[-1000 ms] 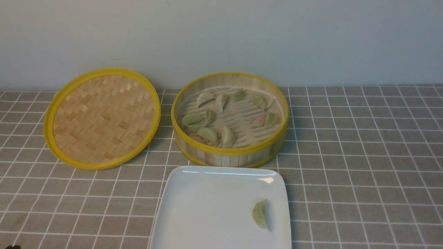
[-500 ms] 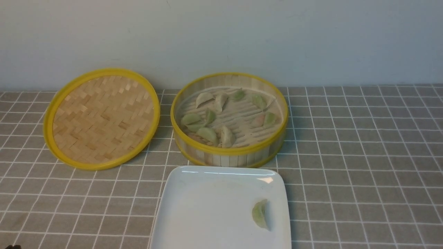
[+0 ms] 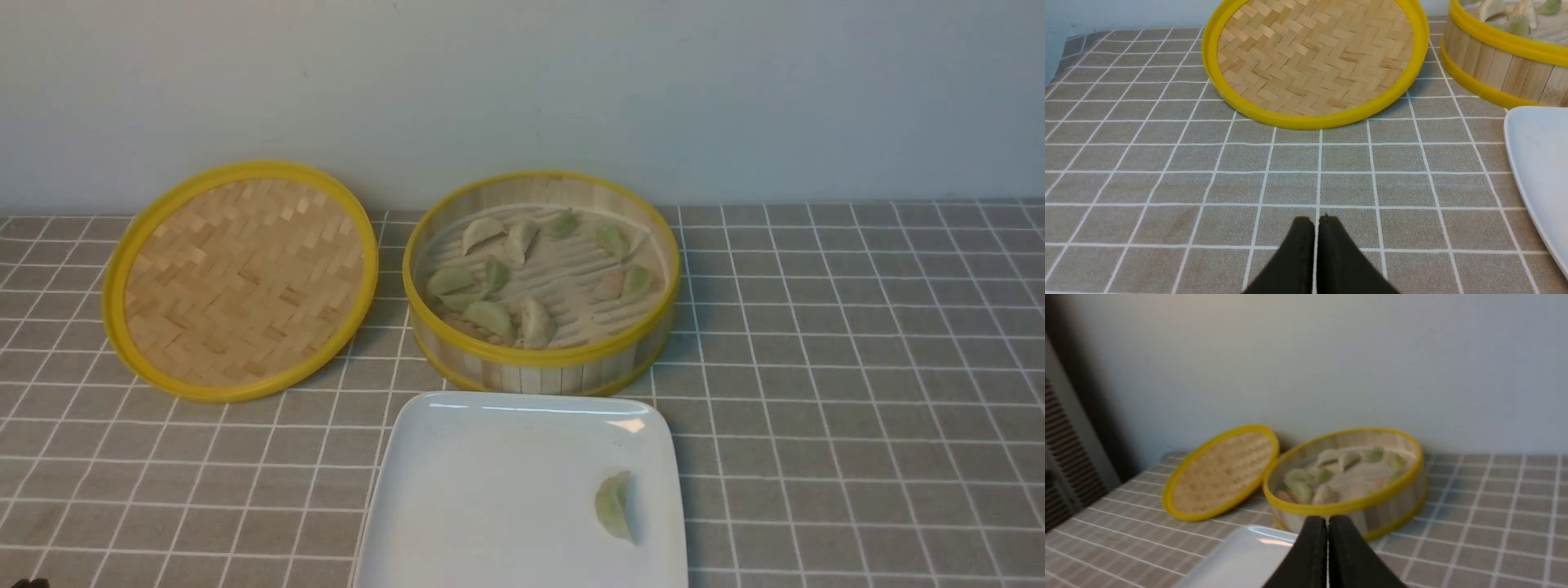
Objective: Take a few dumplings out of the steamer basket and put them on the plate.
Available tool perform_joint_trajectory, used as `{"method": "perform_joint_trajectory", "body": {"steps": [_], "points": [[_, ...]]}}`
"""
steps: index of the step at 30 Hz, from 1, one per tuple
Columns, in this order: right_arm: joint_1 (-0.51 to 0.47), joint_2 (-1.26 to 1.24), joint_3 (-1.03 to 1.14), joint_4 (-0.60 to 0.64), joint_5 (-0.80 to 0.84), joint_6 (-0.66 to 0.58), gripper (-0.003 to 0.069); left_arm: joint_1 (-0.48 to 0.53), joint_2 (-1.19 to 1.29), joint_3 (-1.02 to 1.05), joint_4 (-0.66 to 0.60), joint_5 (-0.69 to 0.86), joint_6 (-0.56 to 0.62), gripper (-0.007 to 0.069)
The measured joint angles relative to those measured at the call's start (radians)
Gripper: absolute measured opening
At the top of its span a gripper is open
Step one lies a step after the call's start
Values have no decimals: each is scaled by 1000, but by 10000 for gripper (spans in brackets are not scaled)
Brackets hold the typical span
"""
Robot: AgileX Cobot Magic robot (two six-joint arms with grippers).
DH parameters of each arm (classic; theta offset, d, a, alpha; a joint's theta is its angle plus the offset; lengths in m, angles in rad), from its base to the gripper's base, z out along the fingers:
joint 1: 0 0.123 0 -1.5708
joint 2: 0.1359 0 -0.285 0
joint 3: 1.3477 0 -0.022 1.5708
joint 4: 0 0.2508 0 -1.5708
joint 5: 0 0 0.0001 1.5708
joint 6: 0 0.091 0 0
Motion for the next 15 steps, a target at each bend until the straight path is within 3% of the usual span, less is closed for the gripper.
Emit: {"method": "perform_joint_trajectory", "body": {"steps": [3, 9, 15], "points": [[-73, 0, 74, 11, -25, -27, -4, 0, 0, 0, 0, 0, 0, -5], [-272, 0, 273, 60, -145, -199, -4, 0, 0, 0, 0, 0, 0, -5], [-404, 0, 325, 92, -181, -257, -4, 0, 0, 0, 0, 0, 0, -5]]}}
